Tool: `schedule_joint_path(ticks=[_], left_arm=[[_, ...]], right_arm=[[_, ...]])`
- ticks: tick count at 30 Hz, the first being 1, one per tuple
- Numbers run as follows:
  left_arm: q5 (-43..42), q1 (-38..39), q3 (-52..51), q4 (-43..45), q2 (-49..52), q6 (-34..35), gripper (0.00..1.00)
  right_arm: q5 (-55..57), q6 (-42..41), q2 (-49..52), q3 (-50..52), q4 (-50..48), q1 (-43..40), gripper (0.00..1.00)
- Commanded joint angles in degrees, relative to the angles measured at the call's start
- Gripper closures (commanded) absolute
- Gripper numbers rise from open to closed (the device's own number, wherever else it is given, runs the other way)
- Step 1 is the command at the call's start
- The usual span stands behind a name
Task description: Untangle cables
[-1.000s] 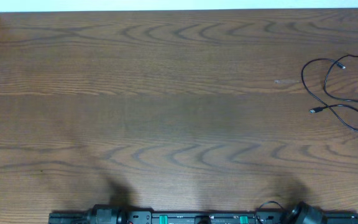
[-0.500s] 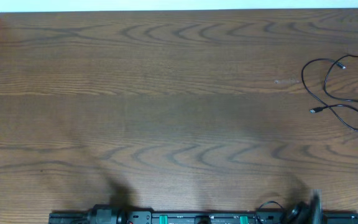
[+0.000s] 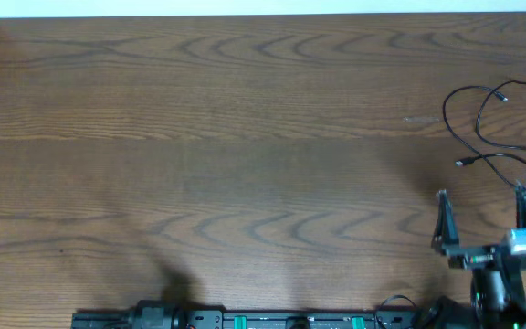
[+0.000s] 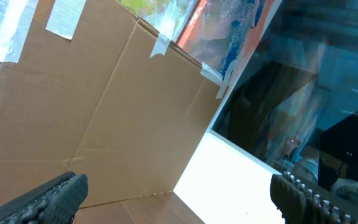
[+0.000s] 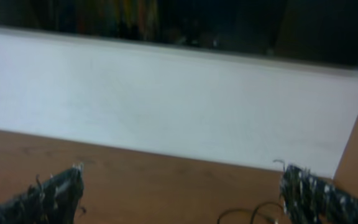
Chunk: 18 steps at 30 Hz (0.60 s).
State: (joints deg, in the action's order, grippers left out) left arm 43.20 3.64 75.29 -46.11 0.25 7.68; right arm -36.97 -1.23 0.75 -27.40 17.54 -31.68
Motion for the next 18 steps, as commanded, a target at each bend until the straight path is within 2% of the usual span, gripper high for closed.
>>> schedule_joint_path(ticks=[1, 14, 18], left_arm=[[-0.5, 0.0, 0.0, 0.0, -0.1, 0.1, 0.01], [-0.5, 0.0, 0.0, -0.2, -0.1, 0.1, 0.01], [-0.5, 0.0, 0.0, -0.2, -0.1, 0.1, 0.02]], right_arm=[[-1.1, -1.9, -0.3, 5.3, -3.7, 0.2, 0.01], [1.2, -0.7, -0.3, 19.5, -9.5, 0.2, 0.01], [5.4, -0.4, -0.3, 22.3, -8.5, 0.2, 0.01]])
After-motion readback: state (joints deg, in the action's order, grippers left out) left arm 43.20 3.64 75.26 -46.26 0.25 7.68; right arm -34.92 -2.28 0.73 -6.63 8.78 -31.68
